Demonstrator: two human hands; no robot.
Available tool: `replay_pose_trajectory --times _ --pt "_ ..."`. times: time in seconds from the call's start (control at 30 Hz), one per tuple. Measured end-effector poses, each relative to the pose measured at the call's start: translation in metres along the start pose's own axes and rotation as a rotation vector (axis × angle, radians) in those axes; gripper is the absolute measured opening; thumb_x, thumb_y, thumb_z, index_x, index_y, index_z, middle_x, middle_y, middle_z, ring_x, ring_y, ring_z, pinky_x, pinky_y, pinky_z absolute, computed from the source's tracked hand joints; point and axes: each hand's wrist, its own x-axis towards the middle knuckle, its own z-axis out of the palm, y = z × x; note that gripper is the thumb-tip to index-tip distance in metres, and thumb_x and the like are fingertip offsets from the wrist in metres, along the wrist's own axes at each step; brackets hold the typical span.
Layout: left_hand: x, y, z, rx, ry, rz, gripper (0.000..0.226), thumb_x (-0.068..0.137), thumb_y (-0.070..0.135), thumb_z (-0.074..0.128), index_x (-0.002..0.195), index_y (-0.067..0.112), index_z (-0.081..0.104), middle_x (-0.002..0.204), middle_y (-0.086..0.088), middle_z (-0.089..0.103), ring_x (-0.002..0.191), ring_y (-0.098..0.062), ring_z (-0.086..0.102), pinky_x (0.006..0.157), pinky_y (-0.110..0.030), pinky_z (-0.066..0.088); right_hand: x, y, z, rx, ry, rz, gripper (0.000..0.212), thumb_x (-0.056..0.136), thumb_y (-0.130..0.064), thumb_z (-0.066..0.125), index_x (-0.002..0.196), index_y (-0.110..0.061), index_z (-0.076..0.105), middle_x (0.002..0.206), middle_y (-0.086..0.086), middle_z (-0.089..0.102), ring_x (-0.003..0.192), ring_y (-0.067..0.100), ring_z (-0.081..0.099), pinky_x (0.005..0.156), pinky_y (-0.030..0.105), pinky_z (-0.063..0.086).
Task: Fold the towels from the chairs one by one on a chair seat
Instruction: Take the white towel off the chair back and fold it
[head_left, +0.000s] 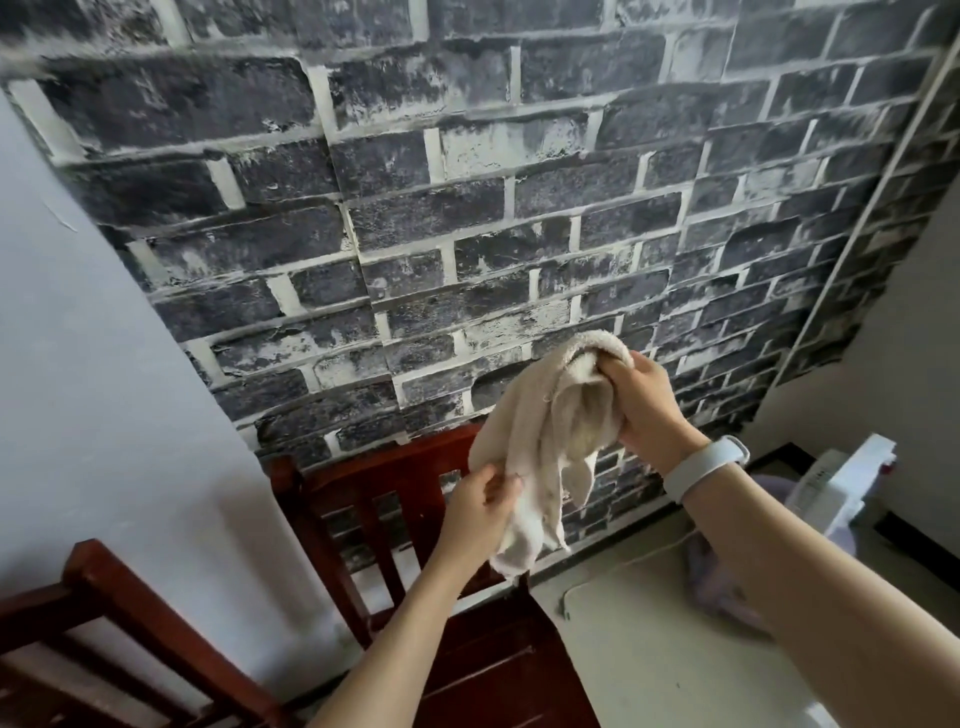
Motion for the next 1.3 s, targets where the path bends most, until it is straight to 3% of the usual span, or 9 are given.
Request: replay_pose_trajectory --times 0.17,0.33,0.5,0.63,0.77,0.87,1.03,1.13,1.3 --pt "0.008 0.013 -0.006 0.088 0.105 0.063 0.017 0.091 0.023 0.052 0.079 0.011 0.056 0.063 0.0 0.057 0.055 -0.011 0.049 0.052 -0.023 0.036 -0.021 0.074 -0.04 -0.452 0.136 0.175 0.032 0.09 -0.032 0.054 0.083 -0.001 0.055 0.072 0.008 0.053 0.061 0.017 0.048 0.042 0.014 0.038" --pt "0.012 0.025 -0.005 0.153 0.045 0.166 0.015 0.09 0.021 0.055 0.078 0.014 0.059 0.061 0.004 0.057 0.056 -0.01 0.049 0.052 -0.021 0.033 -0.049 0.114 -0.032 -0.426 -0.392 0.386 0.041 0.091 -0.045 0.047 0.089 -0.009 0.068 0.081 0.0 0.068 0.072 0.012 0.062 0.057 0.015 0.049" --pt "0.009 0.023 -0.013 0.14 0.095 0.175 0.012 0.09 0.022 0.055 0.081 0.015 0.058 0.057 0.013 0.052 0.05 0.005 0.049 0.047 -0.01 0.032 -0.057 0.12 -0.019 -0.473 -0.57 0.394 0.026 0.088 -0.031 0.057 0.064 -0.022 0.062 0.064 -0.009 0.062 0.06 0.001 0.063 0.063 0.019 0.054" --pt "0.002 0.014 -0.028 0.232 0.185 0.136 0.012 0.096 0.026 0.041 0.089 0.017 0.046 0.057 0.01 0.044 0.045 -0.003 0.045 0.043 -0.014 0.03 -0.055 0.111 -0.004 -0.528 -0.358 0.19 0.023 0.091 -0.014 0.049 0.07 -0.011 0.057 0.072 0.005 0.059 0.066 0.019 0.059 0.066 0.041 0.057" --pt "-0.008 0.001 -0.05 0.236 0.252 0.125 0.009 0.096 0.026 0.041 0.09 0.019 0.041 0.057 0.005 0.045 0.041 -0.004 0.04 0.04 -0.015 0.029 -0.044 0.087 -0.004 -0.742 -0.084 -0.127 0.021 0.095 -0.013 0.042 0.099 -0.008 0.063 0.081 0.004 0.06 0.065 0.015 0.051 0.053 0.021 0.038" --pt "-0.014 -0.006 -0.063 0.166 0.189 0.076 0.014 0.087 0.029 0.059 0.089 0.02 0.049 0.065 0.009 0.049 0.05 0.001 0.045 0.047 -0.011 0.034 -0.036 0.071 -0.01 -0.814 -0.004 -0.242 0.026 0.097 -0.015 0.039 0.113 -0.008 0.059 0.085 0.008 0.062 0.059 0.014 0.049 0.049 0.023 0.034" --pt "-0.019 -0.016 -0.071 0.229 -0.038 -0.047 0.017 0.09 0.029 0.055 0.085 0.013 0.058 0.066 0.001 0.048 0.056 -0.011 0.043 0.054 -0.02 0.032 -0.026 0.052 -0.007 -0.767 0.025 -0.343 0.023 0.097 -0.01 0.039 0.106 0.001 0.058 0.079 0.007 0.056 0.06 0.015 0.048 0.046 0.015 0.032" --pt "-0.021 -0.02 -0.062 0.223 0.03 -0.1 0.018 0.097 0.03 0.039 0.082 0.019 0.04 0.061 0.002 0.035 0.048 -0.011 0.034 0.049 -0.025 0.027 -0.026 0.049 -0.004 -0.721 0.039 -0.38 0.022 0.096 -0.007 0.041 0.104 0.001 0.06 0.084 0.008 0.058 0.071 0.02 0.05 0.051 0.017 0.029" --pt "-0.021 -0.017 -0.053 0.139 0.116 -0.026 0.015 0.096 0.034 0.037 0.094 0.019 0.036 0.057 0.007 0.034 0.039 -0.002 0.031 0.04 -0.017 0.022 -0.032 0.055 -0.003 -0.67 0.124 -0.386 0.024 0.096 -0.008 0.041 0.11 -0.002 0.06 0.086 0.005 0.058 0.063 0.001 0.047 0.051 0.001 0.035"
